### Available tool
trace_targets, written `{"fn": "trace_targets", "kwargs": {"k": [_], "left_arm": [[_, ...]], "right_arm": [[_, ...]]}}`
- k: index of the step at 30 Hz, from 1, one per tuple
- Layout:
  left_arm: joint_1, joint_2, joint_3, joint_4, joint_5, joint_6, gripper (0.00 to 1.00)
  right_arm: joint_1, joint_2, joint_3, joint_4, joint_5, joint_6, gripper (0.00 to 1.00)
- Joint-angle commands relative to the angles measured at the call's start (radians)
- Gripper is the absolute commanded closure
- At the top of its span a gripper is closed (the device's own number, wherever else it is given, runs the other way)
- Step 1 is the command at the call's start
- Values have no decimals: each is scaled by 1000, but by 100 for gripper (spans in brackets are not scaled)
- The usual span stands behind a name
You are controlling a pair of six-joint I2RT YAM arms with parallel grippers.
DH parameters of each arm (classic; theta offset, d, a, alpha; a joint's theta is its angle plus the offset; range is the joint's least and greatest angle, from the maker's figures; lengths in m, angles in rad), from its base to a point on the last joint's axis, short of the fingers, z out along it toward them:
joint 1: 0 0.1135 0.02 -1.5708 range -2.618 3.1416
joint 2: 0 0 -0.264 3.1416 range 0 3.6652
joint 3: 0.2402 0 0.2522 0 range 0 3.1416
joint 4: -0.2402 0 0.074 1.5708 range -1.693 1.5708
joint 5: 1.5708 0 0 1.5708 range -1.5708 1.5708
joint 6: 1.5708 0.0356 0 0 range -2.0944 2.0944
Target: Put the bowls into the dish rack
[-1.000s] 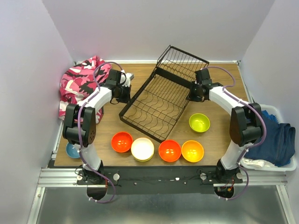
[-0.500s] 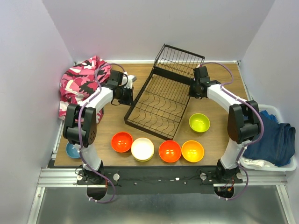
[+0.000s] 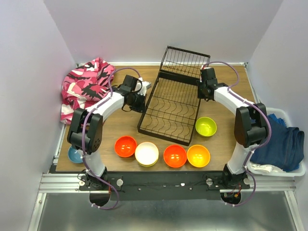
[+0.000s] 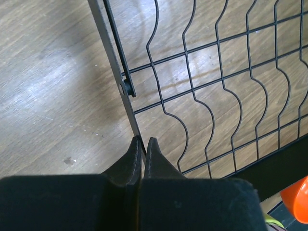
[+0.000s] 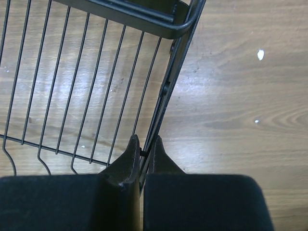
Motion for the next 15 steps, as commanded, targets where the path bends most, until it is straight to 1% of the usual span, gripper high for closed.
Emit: {"fn": "trace_targets", "kwargs": {"k": [1, 4, 5, 8, 14, 15], "left_arm": [[-73, -42, -24, -15, 154, 80, 100], [-90, -48, -42, -6, 163, 63, 100], [-98, -48, -52, -2, 169, 60, 100], [-141, -54, -69, 14, 165, 54, 100], [-185, -31, -56, 24, 161, 44, 100], [-192, -28, -56, 21, 165, 19, 100]], "right_arm": [[13, 36, 26, 46, -63, -144, 99], [13, 44, 34, 67, -88, -144, 99], [13, 48, 38, 69, -100, -185, 99], [11, 74, 49, 75, -94, -213, 99], [11, 110, 78, 99, -126, -247, 99], [13, 114, 84, 98, -131, -248, 99]]}}
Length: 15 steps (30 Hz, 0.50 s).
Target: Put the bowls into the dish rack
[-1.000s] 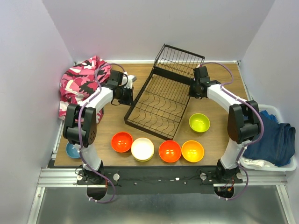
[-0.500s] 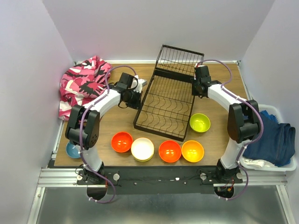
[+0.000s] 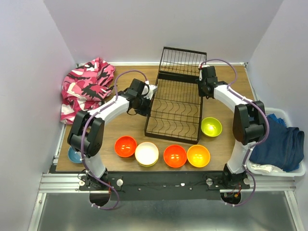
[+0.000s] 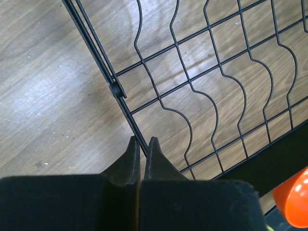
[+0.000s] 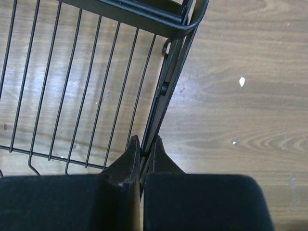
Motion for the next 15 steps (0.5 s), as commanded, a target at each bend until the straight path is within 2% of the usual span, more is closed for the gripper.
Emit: {"fn": "trace_targets", "kwargs": {"k": [1, 7, 15], "left_arm": [[-98, 3, -18, -6, 227, 46, 100], [-223, 0, -49, 13, 196, 53, 100], [-241, 40, -1, 2, 123, 31, 100]], "right_arm": [[28, 77, 49, 72, -137, -100, 99], [43, 108, 64, 58, -137, -92, 99], [49, 126, 72, 94, -120, -81, 99]]}}
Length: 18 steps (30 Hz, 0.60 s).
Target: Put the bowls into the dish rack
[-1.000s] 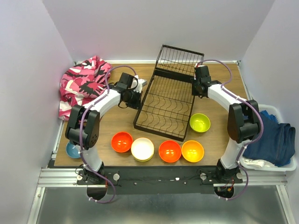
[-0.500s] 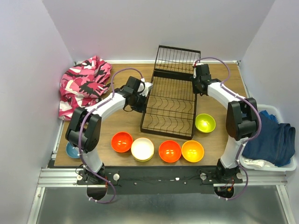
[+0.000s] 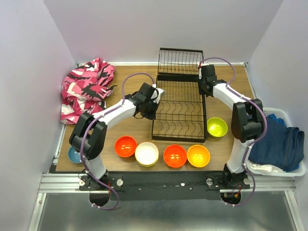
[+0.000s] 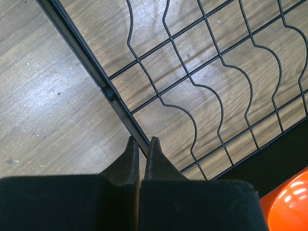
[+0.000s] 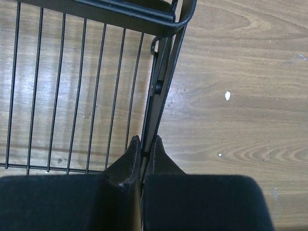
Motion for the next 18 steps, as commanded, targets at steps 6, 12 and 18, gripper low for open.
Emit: {"fn": "trace_targets", "kwargs": {"k": [6, 12, 18], "left_arm": [[-81, 65, 42, 7, 126, 81, 97], [-52, 88, 68, -4, 108, 61, 91], [-51, 89, 72, 2, 89, 66, 82]], "right_arm": [[53, 94, 37, 114, -116, -14, 99], [55, 119, 88, 126, -82, -31, 99], [55, 125, 91, 135, -76, -36, 99]]}}
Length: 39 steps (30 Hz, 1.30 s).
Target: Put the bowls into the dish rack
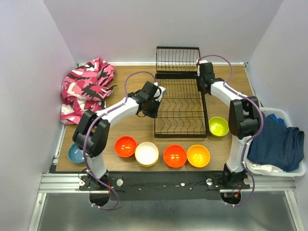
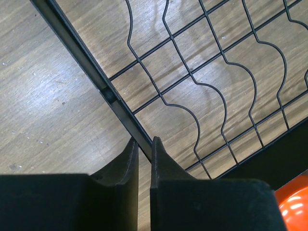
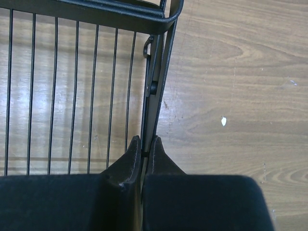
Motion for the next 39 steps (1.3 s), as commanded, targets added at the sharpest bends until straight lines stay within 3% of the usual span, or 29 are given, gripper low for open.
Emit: {"fn": "trace_targets", "kwargs": {"k": [1, 14, 18, 21, 27, 33, 35, 39], "left_arm": [[-38, 40, 10, 22, 133, 109, 80], [19, 5, 25, -39, 42, 158, 62], [22, -96, -38, -78, 3, 216, 54], [34, -209, -96, -118, -48, 248, 42], [98, -360, -157, -242, -155, 320, 31], [220, -533, -231, -404, -258, 438, 30], [264, -640, -265, -493, -296, 475, 25], [330, -803, -373, -638, -481, 523, 24]], "right_arm": [[52, 55, 19, 82, -104, -17, 99], [52, 69, 57, 79, -92, -13, 98], [52, -18, 4, 37, -88, -8, 73], [50, -123, -50, -4, -89, -5, 56], [52, -315, -179, -72, -92, 39, 35], [50, -427, -256, -96, -86, 52, 34], [50, -445, -262, -107, -92, 50, 34], [50, -460, -266, -115, -110, 61, 34]]}}
